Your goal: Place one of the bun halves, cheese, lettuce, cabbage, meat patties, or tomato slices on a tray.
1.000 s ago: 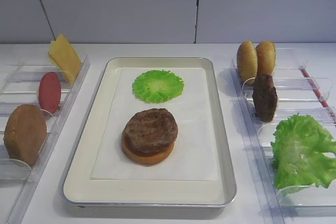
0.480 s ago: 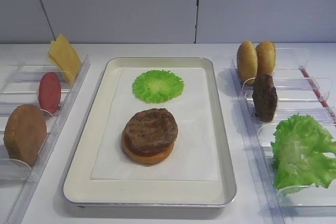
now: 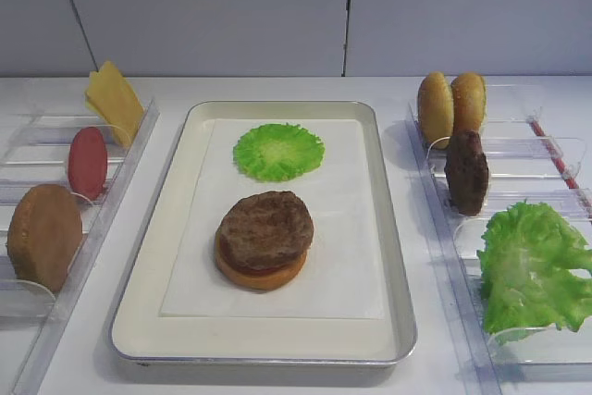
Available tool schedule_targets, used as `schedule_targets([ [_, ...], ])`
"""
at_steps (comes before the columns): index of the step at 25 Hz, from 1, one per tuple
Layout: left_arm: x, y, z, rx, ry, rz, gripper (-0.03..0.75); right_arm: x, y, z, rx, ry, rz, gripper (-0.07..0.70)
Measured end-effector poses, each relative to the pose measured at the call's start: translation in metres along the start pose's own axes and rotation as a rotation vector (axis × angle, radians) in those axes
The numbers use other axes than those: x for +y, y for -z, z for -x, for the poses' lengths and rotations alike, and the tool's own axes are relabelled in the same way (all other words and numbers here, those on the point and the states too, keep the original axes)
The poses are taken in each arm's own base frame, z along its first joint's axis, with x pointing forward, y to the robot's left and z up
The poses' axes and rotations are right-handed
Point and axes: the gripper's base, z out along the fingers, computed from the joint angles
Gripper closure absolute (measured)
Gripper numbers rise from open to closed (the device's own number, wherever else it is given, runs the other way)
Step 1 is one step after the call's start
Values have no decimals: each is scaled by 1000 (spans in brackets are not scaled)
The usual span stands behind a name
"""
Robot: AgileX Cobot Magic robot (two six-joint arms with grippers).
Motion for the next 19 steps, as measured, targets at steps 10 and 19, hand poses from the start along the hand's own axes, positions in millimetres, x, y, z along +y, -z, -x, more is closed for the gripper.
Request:
schedule_targets([
  [10, 0, 0, 0, 0, 0, 0, 244, 0, 0, 0, 0, 0, 0, 139],
  [19, 0, 0, 0, 0, 0, 0, 244, 0, 0, 0, 0, 0, 0, 139],
])
